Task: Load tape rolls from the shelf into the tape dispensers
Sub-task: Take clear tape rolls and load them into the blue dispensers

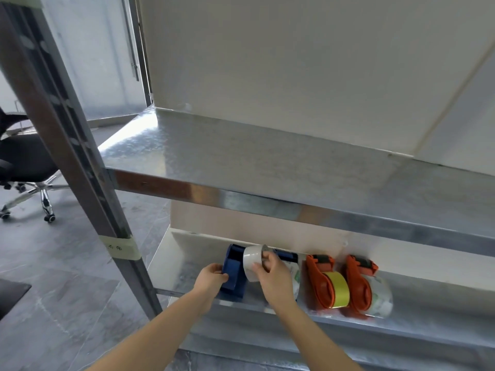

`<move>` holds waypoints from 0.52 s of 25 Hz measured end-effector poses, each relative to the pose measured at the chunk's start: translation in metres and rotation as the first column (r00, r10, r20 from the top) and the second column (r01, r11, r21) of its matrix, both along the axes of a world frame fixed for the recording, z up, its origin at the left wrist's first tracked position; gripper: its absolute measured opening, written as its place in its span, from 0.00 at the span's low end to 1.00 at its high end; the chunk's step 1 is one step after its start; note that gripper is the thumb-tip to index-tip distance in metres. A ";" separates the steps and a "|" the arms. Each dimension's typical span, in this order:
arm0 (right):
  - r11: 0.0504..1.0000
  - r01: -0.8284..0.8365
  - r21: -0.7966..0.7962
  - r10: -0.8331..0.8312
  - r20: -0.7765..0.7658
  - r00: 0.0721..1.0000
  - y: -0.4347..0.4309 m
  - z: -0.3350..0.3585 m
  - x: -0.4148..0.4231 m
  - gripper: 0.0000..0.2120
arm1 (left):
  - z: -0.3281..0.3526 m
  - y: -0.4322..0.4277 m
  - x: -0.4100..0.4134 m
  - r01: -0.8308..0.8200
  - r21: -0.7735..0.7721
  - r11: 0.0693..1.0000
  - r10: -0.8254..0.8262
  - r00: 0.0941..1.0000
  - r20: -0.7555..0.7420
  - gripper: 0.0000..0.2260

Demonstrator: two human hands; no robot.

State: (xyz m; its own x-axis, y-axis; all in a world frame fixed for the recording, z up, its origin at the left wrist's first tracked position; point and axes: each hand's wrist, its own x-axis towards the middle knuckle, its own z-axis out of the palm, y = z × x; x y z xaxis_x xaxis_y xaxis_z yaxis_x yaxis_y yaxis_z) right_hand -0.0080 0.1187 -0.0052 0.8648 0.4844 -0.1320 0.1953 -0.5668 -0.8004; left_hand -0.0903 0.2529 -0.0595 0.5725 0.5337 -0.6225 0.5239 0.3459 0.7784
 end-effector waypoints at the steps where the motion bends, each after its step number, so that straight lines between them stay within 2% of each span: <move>1: 1.000 -0.003 -0.018 0.004 0.043 0.999 -0.003 0.006 -0.001 0.16 | 0.004 -0.001 0.000 0.008 0.067 0.998 -0.007 1.000 -0.005 0.16; 3: 0.999 -0.013 -0.036 0.018 0.127 0.992 -0.010 0.020 -0.003 0.24 | 0.018 -0.001 0.001 0.015 0.264 0.965 -0.014 1.000 -0.007 0.18; 6: 0.999 -0.024 -0.047 0.033 0.203 0.979 -0.025 0.031 -0.003 0.24 | 0.046 -0.002 0.008 0.065 0.506 0.860 -0.109 0.992 0.058 0.20; 8: 0.999 -0.012 -0.050 0.023 0.230 0.973 -0.039 0.038 -0.001 0.22 | 0.063 -0.008 0.016 0.129 0.584 0.801 -0.224 0.970 0.092 0.20; 13: 0.997 0.068 -0.044 -0.054 0.269 0.962 -0.096 0.055 0.013 0.23 | 0.090 -0.054 0.048 0.285 0.635 0.718 -0.419 0.905 0.068 0.22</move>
State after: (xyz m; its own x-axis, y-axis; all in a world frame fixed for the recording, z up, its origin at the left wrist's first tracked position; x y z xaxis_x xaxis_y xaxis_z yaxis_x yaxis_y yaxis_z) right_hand 0.0048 0.0231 0.0502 0.8998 0.4281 0.0845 0.3619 -0.6239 -0.6927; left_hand -0.0421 0.1986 0.0303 0.8663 0.4892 -0.1009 0.3276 -0.4041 0.8540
